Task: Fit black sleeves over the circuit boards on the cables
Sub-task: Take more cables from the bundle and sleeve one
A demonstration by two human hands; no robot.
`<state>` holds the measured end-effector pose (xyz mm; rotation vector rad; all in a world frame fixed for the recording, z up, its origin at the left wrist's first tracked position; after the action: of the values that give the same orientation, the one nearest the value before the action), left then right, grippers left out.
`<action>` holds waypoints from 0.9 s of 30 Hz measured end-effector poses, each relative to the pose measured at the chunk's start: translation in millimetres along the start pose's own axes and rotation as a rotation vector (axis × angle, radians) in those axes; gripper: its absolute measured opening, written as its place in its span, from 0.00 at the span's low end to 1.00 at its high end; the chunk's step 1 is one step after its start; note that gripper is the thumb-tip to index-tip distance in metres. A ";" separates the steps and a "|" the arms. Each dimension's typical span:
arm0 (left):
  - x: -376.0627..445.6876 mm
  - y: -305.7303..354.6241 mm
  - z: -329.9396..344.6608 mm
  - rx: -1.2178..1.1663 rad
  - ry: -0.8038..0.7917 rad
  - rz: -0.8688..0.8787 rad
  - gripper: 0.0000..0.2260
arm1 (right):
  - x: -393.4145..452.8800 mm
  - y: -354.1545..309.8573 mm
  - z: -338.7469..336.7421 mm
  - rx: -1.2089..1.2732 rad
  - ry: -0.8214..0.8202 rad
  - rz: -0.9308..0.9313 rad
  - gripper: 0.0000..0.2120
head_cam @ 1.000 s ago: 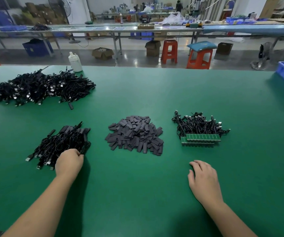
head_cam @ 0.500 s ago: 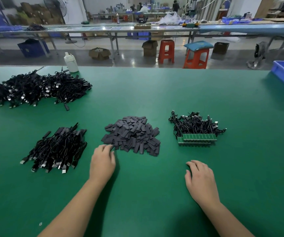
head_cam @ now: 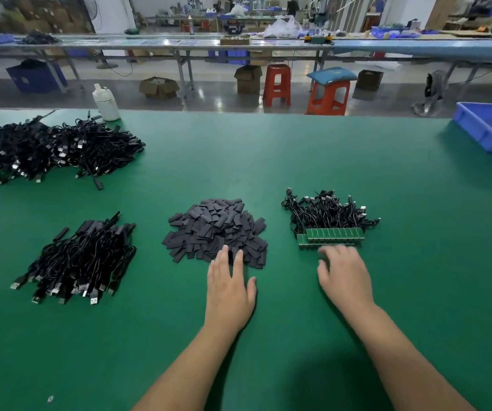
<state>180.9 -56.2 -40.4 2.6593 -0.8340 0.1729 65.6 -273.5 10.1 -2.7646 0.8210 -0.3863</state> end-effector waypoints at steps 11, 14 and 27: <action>-0.5 -1.6 3.0 -0.001 -0.030 -0.035 0.26 | 87.8 33.9 27.4 -0.434 -0.498 -0.093 0.33; -0.8 -2.6 4.6 0.003 -0.047 -0.041 0.26 | 90.7 28.9 28.3 -0.463 -0.553 -0.123 0.30; -1.6 -2.7 4.3 -0.015 -0.084 -0.054 0.26 | 124.2 31.0 -16.9 0.091 -0.652 -0.042 0.28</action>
<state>181.2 -54.8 -45.5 2.6877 -0.7853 0.0420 145.2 -370.7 39.8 -2.5631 0.5550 0.4449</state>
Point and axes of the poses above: each hand's wrist, its own x-axis towards the middle knuckle, its own z-axis out of the palm, y = z × x, the point moved 9 cm from there along x, towards the middle knuckle, and after that the axes turned 6 degrees about -y, right-handed, at the moved point
